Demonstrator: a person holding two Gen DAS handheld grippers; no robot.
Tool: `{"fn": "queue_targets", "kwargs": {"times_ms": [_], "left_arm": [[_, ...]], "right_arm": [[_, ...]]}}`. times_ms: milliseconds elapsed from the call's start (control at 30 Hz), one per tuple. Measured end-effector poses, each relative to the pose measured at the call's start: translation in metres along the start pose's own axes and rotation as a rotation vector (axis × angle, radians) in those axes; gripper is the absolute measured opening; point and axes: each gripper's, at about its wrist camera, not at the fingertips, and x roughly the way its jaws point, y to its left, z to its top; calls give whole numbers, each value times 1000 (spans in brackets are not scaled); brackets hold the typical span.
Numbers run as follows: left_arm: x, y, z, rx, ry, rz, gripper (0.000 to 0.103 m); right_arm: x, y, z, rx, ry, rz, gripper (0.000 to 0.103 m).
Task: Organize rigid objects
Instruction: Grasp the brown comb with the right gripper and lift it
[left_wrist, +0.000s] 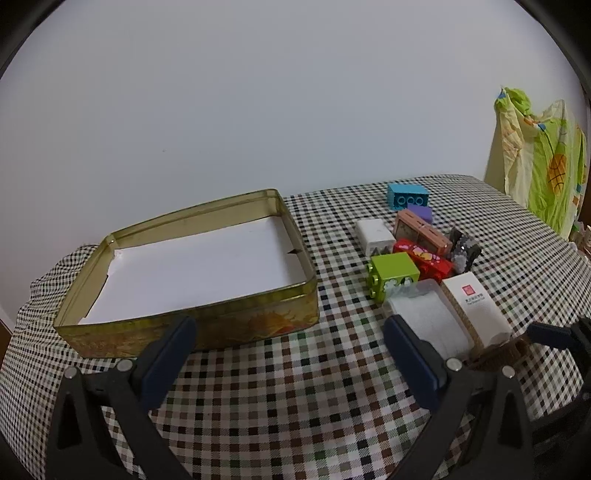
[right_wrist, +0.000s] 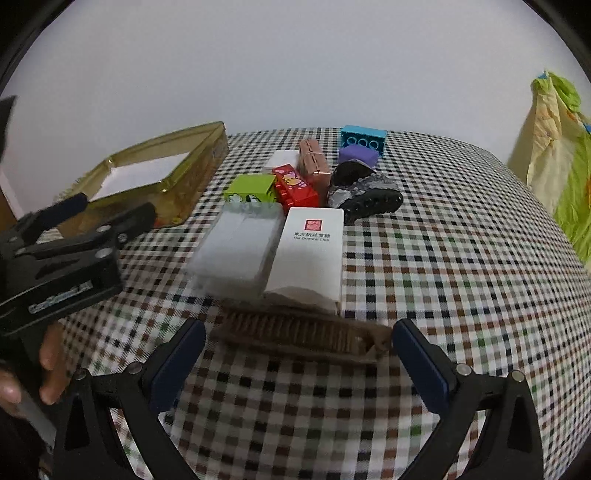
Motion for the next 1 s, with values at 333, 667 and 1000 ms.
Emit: {"fn": "queue_targets", "kwargs": {"times_ms": [333,667,1000], "left_arm": [[4,0,0,-21,23,-11,103],[5,1,0,-15,19,0,103],[8,4,0,-27,31,-26,103]], "right_arm": [[0,-19,1,-16,147,260,102],[-22,-35,5,-22,36,241,102],[5,2,-6,-200,64,205,63]]}}
